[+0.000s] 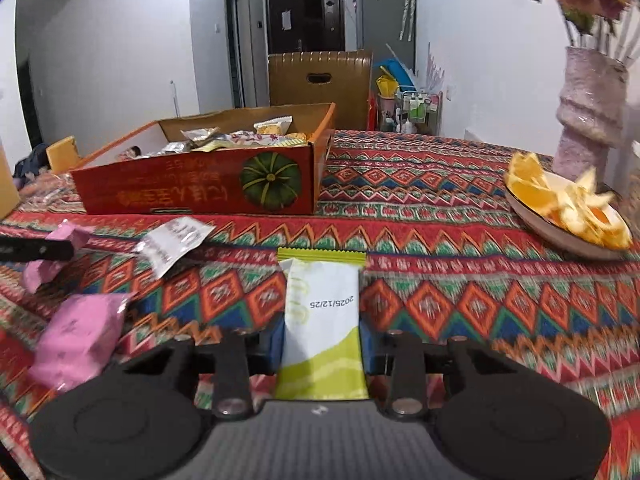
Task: Organize snacks
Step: 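Close the left tool on a pink packet while the right tool grasps a green-white stick packet, then lift both held packets and carry them over the orange box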
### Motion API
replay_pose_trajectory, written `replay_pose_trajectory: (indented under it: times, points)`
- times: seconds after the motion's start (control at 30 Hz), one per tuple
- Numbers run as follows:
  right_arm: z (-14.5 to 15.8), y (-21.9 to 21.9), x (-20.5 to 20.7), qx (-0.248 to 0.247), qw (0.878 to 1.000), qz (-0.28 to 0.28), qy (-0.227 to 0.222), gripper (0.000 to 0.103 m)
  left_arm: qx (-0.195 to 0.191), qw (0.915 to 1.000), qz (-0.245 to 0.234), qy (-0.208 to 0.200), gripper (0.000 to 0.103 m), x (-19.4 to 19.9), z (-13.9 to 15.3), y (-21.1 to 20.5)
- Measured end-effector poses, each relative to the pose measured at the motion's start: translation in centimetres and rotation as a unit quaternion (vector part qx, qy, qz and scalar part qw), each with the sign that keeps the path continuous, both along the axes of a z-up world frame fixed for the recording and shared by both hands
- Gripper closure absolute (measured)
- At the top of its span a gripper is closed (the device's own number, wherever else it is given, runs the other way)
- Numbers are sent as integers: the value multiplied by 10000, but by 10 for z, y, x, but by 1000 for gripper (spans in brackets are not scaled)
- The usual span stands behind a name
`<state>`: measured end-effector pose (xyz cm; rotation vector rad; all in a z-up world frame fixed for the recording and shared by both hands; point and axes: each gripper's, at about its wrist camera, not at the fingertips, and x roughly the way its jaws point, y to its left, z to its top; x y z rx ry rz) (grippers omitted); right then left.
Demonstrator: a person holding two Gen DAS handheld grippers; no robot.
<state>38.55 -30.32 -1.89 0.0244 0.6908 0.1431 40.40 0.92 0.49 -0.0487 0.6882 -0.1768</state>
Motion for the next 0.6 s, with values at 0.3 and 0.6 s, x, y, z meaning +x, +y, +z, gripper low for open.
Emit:
replay_pose_trajectory:
  times: [0.3,0.6]
  points:
    - [17,3,-107,-33,9999,54,-114,68,-7,9991,400,-136,40,-127,11,16]
    - [26,8,-200,101,9995,175,-240,67,-332,9977,530,-252,40,-224,24,19]
